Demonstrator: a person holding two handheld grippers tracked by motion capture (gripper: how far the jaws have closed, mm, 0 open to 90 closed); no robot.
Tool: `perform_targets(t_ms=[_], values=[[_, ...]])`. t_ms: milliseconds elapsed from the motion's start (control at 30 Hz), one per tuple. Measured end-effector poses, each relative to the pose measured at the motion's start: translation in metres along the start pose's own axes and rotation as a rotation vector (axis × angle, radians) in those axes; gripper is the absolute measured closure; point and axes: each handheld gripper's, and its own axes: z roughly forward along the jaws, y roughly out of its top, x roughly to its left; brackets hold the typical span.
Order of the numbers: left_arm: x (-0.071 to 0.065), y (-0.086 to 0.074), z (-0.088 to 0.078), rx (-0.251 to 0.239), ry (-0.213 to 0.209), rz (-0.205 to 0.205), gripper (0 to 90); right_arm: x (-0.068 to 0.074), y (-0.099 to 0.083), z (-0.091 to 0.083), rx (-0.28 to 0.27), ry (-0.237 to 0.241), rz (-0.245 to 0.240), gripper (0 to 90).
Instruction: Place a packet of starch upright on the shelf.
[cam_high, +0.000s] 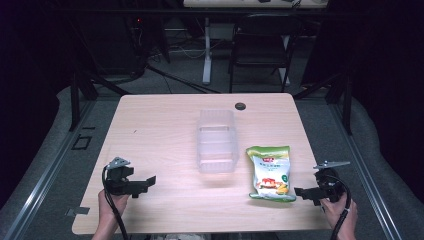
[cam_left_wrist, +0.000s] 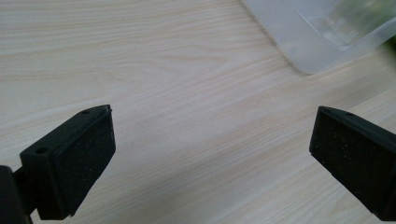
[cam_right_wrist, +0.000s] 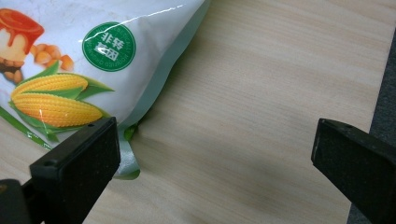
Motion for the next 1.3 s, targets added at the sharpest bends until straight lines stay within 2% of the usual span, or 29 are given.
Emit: perform_targets(t_ms=[367,500,567,667,800,967,1300], values=[[0.000,0.001,0.001,0.011,-0.017,0.004,0.4,0.001,0.004,-0.001,-0.021,0.032,0.018,1.5],[-0.001,0.001,0.001,-0.002,-0.017,0.004,0.4,0.002,0.008,-0.002,-0.037,0.049,0.022,1.2],[-0.001,0.001,0.001,-0.002,-0.016,0.006,0.4,0.004,0.010,-0.003,-0.041,0.029,0.013,1.1],[-0.001,0.001,0.000,0.001,-0.016,0.004,0.4,0.005,0.016,-0.006,-0.056,0.011,0.003,1.1],[-0.002,0.001,0.000,0.000,-0.017,0.009,0.4,0.009,0.024,-0.007,-0.086,0.029,0.007,0.8],[-0.001,0.001,0.001,0.004,-0.024,0.006,0.4,0.012,0.034,-0.005,-0.097,0.038,-0.006,0.0],[-0.001,0.001,0.002,-0.002,-0.020,0.002,0.4,0.017,0.054,0.009,-0.082,0.066,-0.024,0.0]])
